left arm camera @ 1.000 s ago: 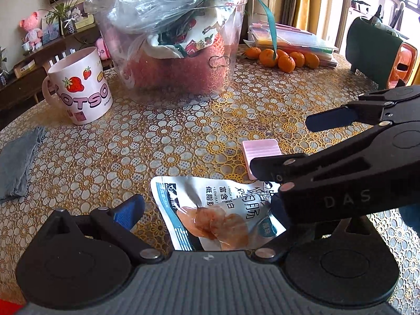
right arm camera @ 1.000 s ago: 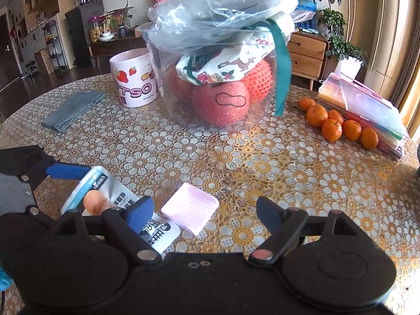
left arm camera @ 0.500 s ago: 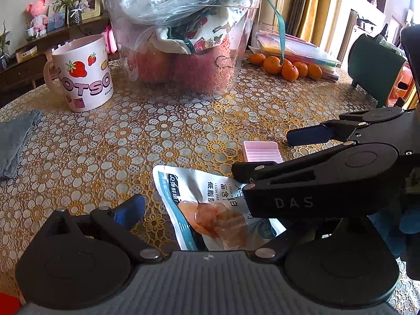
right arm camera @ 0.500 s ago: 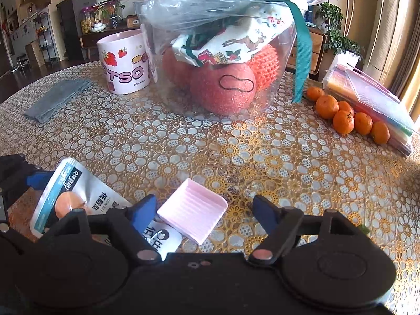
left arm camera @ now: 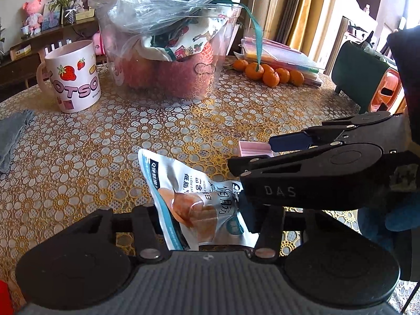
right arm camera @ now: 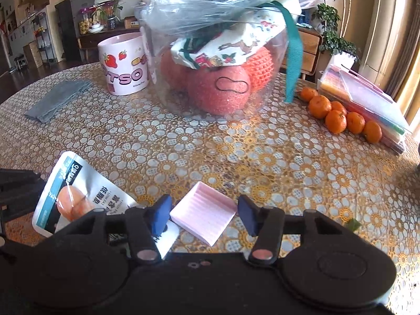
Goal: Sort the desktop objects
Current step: 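Grasp the snack packet with left gripper while right gripper grasps the pink pad, then lift and carry the snack packet and pink pad over the red box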
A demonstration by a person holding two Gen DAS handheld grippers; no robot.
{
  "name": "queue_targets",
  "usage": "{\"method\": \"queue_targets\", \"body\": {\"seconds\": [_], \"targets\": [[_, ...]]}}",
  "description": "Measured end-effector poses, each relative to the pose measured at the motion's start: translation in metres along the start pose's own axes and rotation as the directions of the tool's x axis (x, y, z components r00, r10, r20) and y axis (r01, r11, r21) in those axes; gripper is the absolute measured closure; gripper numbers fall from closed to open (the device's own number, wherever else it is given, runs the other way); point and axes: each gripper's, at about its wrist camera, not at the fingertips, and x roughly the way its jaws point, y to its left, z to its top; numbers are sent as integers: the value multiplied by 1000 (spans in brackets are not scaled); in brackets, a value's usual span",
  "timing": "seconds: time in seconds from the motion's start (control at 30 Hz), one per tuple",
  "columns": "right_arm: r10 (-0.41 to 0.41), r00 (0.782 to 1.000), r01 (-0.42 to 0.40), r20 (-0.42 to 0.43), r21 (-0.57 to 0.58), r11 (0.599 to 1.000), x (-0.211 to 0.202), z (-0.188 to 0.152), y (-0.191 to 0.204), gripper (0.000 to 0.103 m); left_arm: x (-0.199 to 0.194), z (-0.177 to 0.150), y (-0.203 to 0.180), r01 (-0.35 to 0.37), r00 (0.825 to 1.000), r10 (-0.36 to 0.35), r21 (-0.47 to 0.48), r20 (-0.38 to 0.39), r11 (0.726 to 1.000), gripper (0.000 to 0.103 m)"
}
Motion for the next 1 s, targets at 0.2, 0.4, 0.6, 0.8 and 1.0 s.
{"method": "queue_targets", "body": {"seconds": [0.2,0.4,0.6,0.8,1.0], "targets": [[-13,1000,13,8,-5,1000,-19,-9,-14,48,-11,-2,-6,-20,1000,20,-35,6,999,62],[13,1000,-13,4,16,1000,-47,-25,-24,48,-27,-12,-7,-2,1000,1,-75,-9,997,63],[46,999,-46,-9,-17,999,-76,-44,-14,48,-51,-34,-9,9,1000,-12,-107,-24,994,63],[59,998,-61,-36,-57,996,-102,-63,3,48,-81,-53,-12,14,999,-19,-122,-40,992,63],[69,997,-72,-34,-76,995,-133,-74,22,48,-117,-66,-15,33,999,-36,-126,-16,992,63]]}}
